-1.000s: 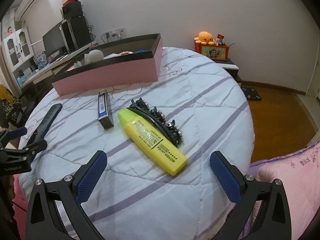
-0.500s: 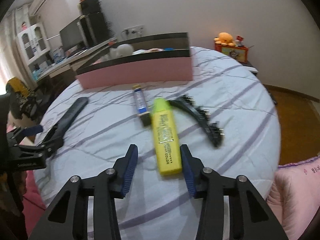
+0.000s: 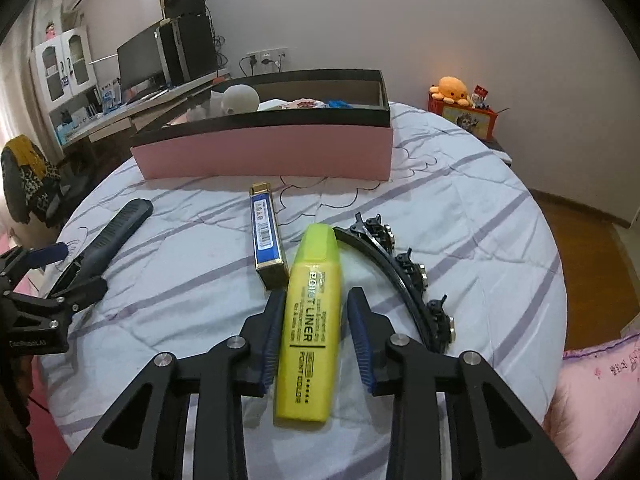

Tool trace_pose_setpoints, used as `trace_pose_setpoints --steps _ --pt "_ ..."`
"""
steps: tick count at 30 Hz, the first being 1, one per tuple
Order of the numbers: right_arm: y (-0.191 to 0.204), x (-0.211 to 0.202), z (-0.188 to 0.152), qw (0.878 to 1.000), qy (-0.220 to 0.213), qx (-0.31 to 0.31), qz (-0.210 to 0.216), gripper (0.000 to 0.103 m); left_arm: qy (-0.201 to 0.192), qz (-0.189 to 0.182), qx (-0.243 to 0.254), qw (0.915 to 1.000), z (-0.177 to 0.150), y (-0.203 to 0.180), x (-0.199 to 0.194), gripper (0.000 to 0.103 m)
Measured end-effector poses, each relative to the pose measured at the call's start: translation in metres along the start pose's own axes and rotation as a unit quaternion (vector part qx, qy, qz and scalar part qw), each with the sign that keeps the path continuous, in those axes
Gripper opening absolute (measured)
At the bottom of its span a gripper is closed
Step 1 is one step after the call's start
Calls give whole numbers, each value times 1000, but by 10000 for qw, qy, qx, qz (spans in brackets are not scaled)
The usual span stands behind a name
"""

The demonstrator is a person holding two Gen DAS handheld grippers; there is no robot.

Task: Organize rigid objects
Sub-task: 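Grasp the black remote with the left gripper while the right grasps the yellow highlighter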

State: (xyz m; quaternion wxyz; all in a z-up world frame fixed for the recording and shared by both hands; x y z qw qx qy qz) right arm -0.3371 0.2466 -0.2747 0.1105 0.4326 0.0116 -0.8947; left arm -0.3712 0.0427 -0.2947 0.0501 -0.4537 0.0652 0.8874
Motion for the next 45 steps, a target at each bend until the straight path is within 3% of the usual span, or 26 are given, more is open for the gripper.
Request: trace_pose_setpoints --steps 3,8,10,12,13,15,21,35,45 --pt "-1 0 -1 10000 -77 -15 10 32 38 -264 -176 9995 1 2 6 103" --pt "1 0 -1 9998 -103 -124 -73 33 -34 -305 -54 9995 0 0 5 100" --pt "1 -1 -1 9998 -122 -130 -70 33 -165 -339 27 9993 0 -4 0 86" --pt "0 -1 -1 9999 -129 -97 -24 33 -247 -413 134 9988 0 -10 -4 64" --pt "0 -1 -1 9999 -133 -92 -8 33 -253 -431 192 9986 1 -13 -5 61" --pt "0 -1 -1 9998 -142 -101 -11 33 -293 -452 206 9983 3 -15 -8 45" --pt "-1 -1 0 9998 -159 -25 86 33 -310 -716 90 9969 4 -16 -5 45" --pt "0 -1 0 9996 -183 -127 -153 27 -389 -569 284 9972 4 -20 -8 44" --pt "2 -19 0 9994 -214 137 215 27 -494 -866 356 9944 8 -23 -33 44"
Point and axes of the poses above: each gripper's, at about its wrist camera, not at the fingertips, and x roughly the way its jaws point, y to its left, z to its top, the point moved 7 cm from there along x, roughly the way its jaws point, and after that the axes turned 6 degrees about y, right-handed, at the moved point
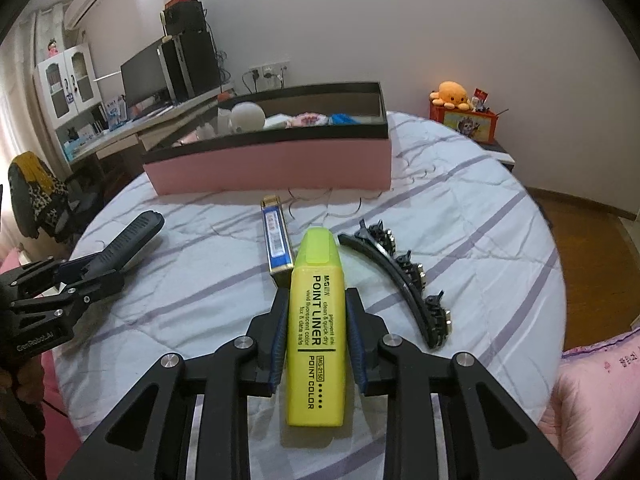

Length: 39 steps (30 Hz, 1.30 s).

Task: Organize rigid objects
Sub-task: 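Grasp the black remote with the left gripper while the right grasps the yellow highlighter, then carry the remote and yellow highlighter into the pink box and release both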

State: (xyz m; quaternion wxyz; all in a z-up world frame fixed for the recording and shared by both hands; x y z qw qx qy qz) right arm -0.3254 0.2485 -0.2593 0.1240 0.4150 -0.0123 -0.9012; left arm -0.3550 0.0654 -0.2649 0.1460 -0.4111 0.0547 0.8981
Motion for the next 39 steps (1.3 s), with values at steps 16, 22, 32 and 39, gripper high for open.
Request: trace_pose_setpoints --steps 16,22,32,39 --pt "26 -52 59 9961 -768 -294 319 27 -942 77 205 9953 62 -6 -66 44" --pt "34 -65 94 9924 -1037 -479 458 27 -1376 199 216 9900 101 -1 -89 44" --pt "40 -65 144 9879 -1253 -816 406 27 -1647 651 237 9839 148 19 -88 44" --pt "34 -37 170 9888 -1148 -883 353 27 -1731 1282 -180 9764 174 57 -71 44"
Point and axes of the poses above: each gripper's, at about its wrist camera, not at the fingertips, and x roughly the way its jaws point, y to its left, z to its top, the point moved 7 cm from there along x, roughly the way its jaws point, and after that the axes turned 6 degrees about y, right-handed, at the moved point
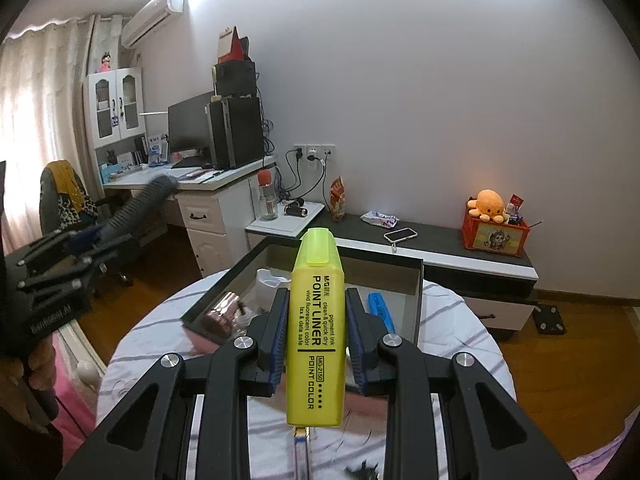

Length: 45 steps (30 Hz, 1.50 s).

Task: Organize rigid objects
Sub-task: 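Carry the remote and yellow highlighter into the pink box and release both, then withdraw both grippers from the box toward the remaining items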

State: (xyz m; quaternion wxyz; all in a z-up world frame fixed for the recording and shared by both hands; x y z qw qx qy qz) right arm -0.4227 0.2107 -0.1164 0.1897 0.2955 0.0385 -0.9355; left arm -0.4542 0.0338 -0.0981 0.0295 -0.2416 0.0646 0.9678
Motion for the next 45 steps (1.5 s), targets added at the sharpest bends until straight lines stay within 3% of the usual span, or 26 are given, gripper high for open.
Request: trace_pose_setpoints --steps 5,16,24,29,31,32,33,34,39,45 --pt "-7 34 4 9998 202 -44 21 27 115 110 -28 9999 3 2 33 44" --pt "-31 106 -11 9955 942 -35 -49 27 897 -67 108 9959 -22 -16 125 44" --pt "-28 131 -29 9909 1330 23 205 27 1290 -46 282 9912 -45 -29 152 44" --pt "-26 130 -27 9906 1320 136 340 28 1156 -28 140 9932 -41 -20 145 46" --pt "-25 124 -26 9915 1252 147 330 29 989 -95 33 9950 -37 -17 135 57" --pt "-22 123 -24 9916 1239 153 341 35 953 -111 1 9954 -35 -15 131 69" --pt "-21 119 -24 9919 1217 160 334 39 862 -114 -22 9962 -34 -14 123 73" --pt "-21 115 -23 9924 1179 159 309 44 807 -96 -7 9967 -33 -13 118 73" --pt "-12 87 -17 9948 970 202 223 45 620 -7 -101 9980 -32 -4 79 87" --pt "0 29 -9 9989 443 148 -11 67 105 116 -298 9994 -30 9 12 102"
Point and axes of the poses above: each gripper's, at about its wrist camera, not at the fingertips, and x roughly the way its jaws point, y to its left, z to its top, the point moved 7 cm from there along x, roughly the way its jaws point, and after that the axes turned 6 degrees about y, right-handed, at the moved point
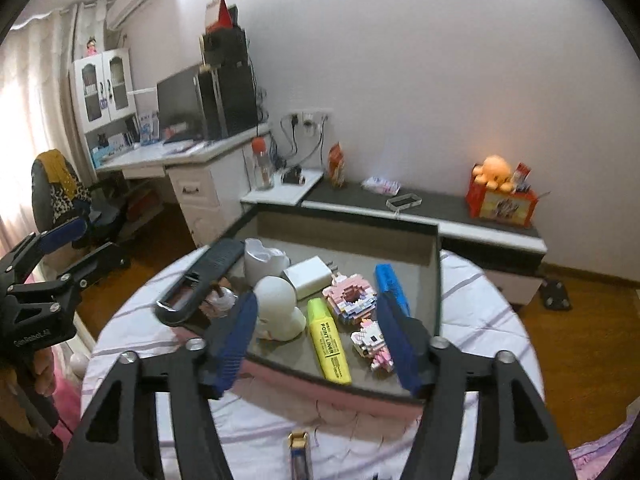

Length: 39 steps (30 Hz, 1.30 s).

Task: Organize rigid objects
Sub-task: 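Withdraw both grippers from the box toward the remaining items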

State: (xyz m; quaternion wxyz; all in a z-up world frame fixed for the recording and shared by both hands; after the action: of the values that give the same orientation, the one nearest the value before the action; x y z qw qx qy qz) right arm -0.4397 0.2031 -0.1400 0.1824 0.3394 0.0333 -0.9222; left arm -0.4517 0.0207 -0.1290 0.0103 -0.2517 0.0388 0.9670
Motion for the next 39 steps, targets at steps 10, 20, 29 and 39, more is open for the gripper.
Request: trace_pose_setpoints --steps 10,20,29,39 --pt "27 -100 -22 9916 -1209 14 -461 86 -414 -117 -152 9990 -25 6 -84 103" --pt "20 -137 -73 9881 -1385 496 -458 103 -457 -103 117 9988 -49 0 -128 103" --pt "15 -150 -93 9871 -1343 694 -526 103 -353 -101 226 9991 -62 -8 -141 103" --pt "3 -143 -110 9881 -1138 826 -626 103 -176 -242 333 9990 -67 -23 -133 103"
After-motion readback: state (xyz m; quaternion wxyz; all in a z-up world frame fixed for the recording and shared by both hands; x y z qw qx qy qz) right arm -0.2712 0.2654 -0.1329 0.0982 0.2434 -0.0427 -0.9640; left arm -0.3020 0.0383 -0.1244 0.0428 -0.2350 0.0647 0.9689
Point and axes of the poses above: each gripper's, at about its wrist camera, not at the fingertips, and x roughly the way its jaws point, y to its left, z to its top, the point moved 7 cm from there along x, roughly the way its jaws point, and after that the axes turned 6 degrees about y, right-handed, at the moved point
